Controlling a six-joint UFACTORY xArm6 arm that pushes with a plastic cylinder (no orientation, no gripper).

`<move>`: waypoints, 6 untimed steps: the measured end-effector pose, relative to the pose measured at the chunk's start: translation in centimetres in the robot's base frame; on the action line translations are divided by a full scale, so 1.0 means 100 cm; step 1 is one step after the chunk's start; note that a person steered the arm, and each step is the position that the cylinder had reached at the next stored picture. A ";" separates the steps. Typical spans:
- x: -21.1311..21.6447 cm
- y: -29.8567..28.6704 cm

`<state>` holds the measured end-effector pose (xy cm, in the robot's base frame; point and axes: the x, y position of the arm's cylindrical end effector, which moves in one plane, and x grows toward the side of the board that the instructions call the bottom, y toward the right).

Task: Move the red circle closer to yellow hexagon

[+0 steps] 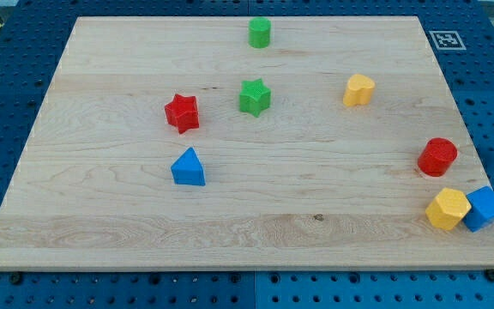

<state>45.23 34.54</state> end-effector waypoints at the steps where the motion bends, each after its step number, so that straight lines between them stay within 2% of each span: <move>1: 0.000 -0.014; 3: 0.000 -0.122; 4: 0.001 -0.118; 6: 0.038 -0.103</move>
